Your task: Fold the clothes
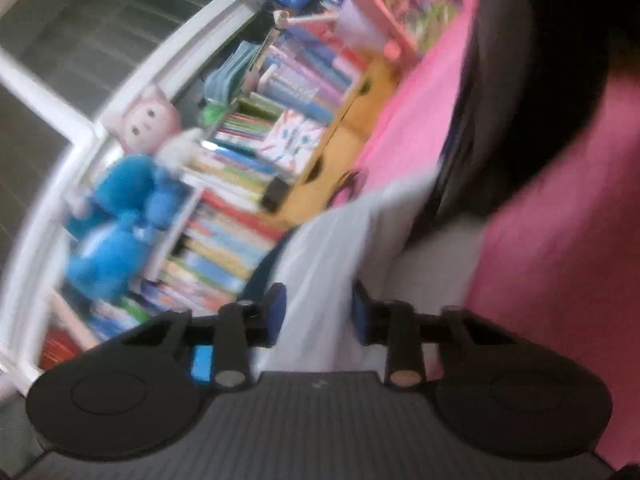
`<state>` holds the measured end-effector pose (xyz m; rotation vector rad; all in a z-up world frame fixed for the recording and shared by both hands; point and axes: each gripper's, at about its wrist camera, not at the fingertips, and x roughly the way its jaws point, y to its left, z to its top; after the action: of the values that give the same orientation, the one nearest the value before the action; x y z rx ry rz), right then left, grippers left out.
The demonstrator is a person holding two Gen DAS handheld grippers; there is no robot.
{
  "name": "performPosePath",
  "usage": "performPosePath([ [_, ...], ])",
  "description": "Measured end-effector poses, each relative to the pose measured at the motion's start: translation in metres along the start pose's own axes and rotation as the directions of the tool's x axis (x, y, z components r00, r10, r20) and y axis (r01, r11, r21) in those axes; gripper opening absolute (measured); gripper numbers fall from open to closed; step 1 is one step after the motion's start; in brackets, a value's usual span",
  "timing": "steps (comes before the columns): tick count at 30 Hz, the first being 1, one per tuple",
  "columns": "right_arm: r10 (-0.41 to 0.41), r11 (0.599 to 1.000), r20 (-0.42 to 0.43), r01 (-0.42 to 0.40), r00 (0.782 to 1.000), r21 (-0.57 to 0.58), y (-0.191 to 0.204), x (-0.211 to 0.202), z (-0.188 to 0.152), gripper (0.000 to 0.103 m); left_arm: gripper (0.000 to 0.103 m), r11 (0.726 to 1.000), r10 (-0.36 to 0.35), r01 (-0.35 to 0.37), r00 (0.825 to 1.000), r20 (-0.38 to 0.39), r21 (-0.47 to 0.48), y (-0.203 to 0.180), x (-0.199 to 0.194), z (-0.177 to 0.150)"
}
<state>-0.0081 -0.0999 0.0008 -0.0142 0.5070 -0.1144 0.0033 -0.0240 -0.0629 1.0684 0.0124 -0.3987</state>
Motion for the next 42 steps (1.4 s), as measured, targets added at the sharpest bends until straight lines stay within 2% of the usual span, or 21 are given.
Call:
performPosePath([
  [1,-0.010,1.000,0.009,0.011,1.000,-0.003,0.001,-0.002,-0.001,0.021,0.009,1.000,0.006,-0.007,0.999,-0.036,-0.007,0.003,0.002,-0.007],
  [5,-0.001,1.000,0.008,0.001,1.000,0.007,0.000,-0.003,-0.003,0.021,0.009,0.999,0.035,-0.035,0.993,-0.116,0.005,0.009,-0.001,-0.038],
  [10,-0.020,1.000,0.032,0.020,0.999,0.006,-0.001,-0.009,-0.001,0.020,0.009,0.996,0.033,-0.047,0.983,-0.181,-0.076,0.020,-0.011,-0.051],
  [14,-0.030,0.999,0.060,0.028,0.998,0.037,-0.012,-0.021,0.007,0.020,0.009,0.983,-0.026,-0.008,0.983,-0.184,-0.182,0.027,-0.024,-0.047],
  [19,-0.081,0.996,0.032,0.081,0.996,-0.023,-0.023,-0.018,0.005,0.020,0.009,0.955,-0.120,0.072,0.981,-0.154,-0.288,0.029,-0.035,-0.039],
  [24,-0.141,0.983,0.020,0.143,0.990,-0.117,-0.032,-0.014,-0.001,0.020,0.009,0.903,-0.213,0.157,0.972,-0.099,-0.399,0.033,-0.045,-0.032],
  [30,-0.217,0.941,0.008,0.211,0.976,-0.264,-0.044,-0.011,-0.008,0.025,0.009,0.790,-0.328,0.271,0.945,-0.004,-0.550,0.038,-0.054,-0.022],
  [32,-0.206,0.922,0.015,0.199,0.978,-0.331,-0.044,-0.015,-0.016,0.032,0.009,0.759,-0.339,0.283,0.941,0.015,-0.586,0.042,-0.055,-0.025],
  [34,-0.202,0.879,0.067,0.211,0.977,-0.428,-0.034,-0.026,-0.026,0.036,0.009,0.728,-0.348,0.292,0.937,0.033,-0.620,0.047,-0.055,-0.028],
  [35,-0.182,0.853,0.095,0.206,0.979,-0.479,-0.027,-0.033,-0.031,0.038,0.009,0.703,-0.360,0.303,0.932,0.045,-0.643,0.051,-0.055,-0.031],
  [37,-0.068,0.832,0.123,0.124,0.990,-0.540,-0.011,-0.047,-0.039,0.041,0.009,0.671,-0.378,0.319,0.924,0.062,-0.670,0.058,-0.055,-0.035],
  [40,0.101,0.779,0.142,0.010,0.985,-0.626,0.015,-0.066,-0.048,0.053,0.009,0.656,-0.382,0.334,0.920,0.085,-0.677,0.062,-0.059,-0.035],
  [42,0.176,0.729,0.155,-0.023,0.972,-0.685,0.038,-0.066,-0.052,0.055,0.009,0.646,-0.383,0.346,0.918,0.104,-0.681,0.066,-0.062,-0.035],
])
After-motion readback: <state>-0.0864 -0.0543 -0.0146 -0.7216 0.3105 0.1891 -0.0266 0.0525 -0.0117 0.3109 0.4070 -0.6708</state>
